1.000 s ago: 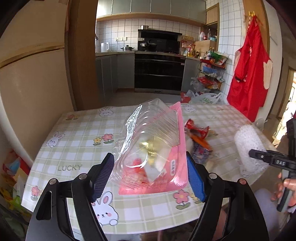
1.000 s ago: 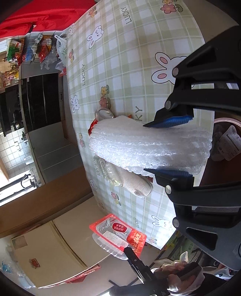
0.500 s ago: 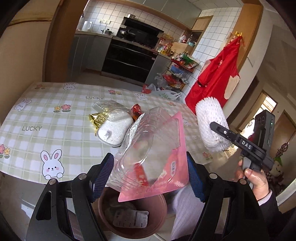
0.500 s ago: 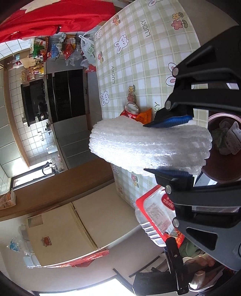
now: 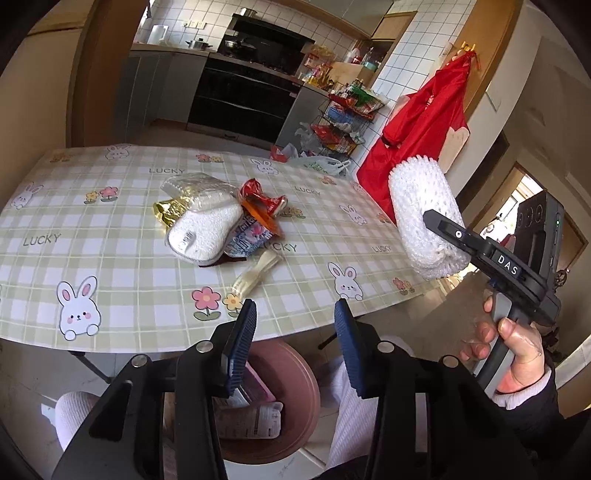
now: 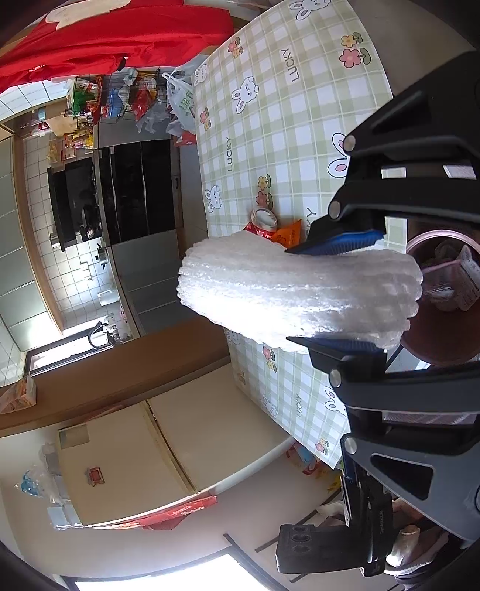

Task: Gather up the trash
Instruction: 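Lower the white mesh roll into the bin and open the right tool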

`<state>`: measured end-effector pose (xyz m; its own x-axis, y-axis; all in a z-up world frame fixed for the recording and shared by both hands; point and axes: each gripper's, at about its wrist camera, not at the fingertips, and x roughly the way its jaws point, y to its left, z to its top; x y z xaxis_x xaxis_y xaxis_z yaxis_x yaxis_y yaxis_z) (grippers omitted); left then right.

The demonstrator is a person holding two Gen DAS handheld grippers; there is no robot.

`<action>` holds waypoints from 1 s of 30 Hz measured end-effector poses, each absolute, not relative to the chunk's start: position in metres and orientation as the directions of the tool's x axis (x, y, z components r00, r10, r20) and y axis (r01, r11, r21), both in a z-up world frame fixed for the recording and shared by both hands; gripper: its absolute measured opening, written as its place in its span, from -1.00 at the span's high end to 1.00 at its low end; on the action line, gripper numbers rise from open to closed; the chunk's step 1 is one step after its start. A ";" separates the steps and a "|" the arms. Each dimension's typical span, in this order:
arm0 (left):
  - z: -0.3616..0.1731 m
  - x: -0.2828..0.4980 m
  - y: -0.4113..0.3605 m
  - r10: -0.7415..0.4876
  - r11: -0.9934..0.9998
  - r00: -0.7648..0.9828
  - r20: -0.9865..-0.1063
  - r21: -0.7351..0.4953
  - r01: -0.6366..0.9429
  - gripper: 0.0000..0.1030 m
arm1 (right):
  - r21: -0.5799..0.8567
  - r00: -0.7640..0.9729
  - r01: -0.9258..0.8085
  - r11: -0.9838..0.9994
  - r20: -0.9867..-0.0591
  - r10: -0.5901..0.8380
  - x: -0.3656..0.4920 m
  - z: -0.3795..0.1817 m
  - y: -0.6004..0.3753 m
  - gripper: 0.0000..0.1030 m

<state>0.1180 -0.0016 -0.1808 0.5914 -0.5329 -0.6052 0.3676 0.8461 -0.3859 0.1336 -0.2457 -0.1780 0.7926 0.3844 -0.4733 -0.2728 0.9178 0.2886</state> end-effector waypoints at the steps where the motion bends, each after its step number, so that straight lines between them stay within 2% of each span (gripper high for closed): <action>1: -0.177 0.119 0.001 -0.517 0.856 0.610 -0.601 -0.373 0.358 0.10 | 0.291 0.791 -0.272 0.917 -0.475 0.385 0.136 -0.179 -0.246 0.21; 3: -0.170 0.122 0.010 -0.476 0.879 0.652 -0.589 -0.346 0.329 -0.16 | 0.296 0.786 -0.272 0.915 -0.480 0.389 0.139 -0.181 -0.247 0.21; 12: -0.146 0.120 0.047 -0.267 0.960 0.801 -0.536 -0.216 0.176 -0.87 | 0.279 0.728 -0.334 0.900 -0.530 0.435 0.146 -0.195 -0.225 0.21; 18: -0.144 0.118 0.068 -0.211 0.969 0.820 -0.532 -0.223 0.105 -0.88 | 0.269 0.682 -0.381 0.885 -0.564 0.465 0.140 -0.199 -0.209 0.21; 19: -0.144 0.118 0.071 -0.202 0.970 0.824 -0.530 -0.225 0.093 -0.88 | 0.264 0.676 -0.390 0.882 -0.569 0.469 0.139 -0.200 -0.205 0.13; 30: -0.145 0.110 0.085 -0.166 0.970 0.833 -0.528 -0.240 0.041 -0.89 | 0.219 0.611 -0.486 0.846 -0.607 0.508 0.126 -0.204 -0.172 0.06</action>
<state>0.1100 0.0847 -0.1445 0.8328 -0.1655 -0.5282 0.0408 0.9700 -0.2397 0.1262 -0.1719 -0.2035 0.6114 0.5080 -0.6067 -0.4861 0.8461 0.2187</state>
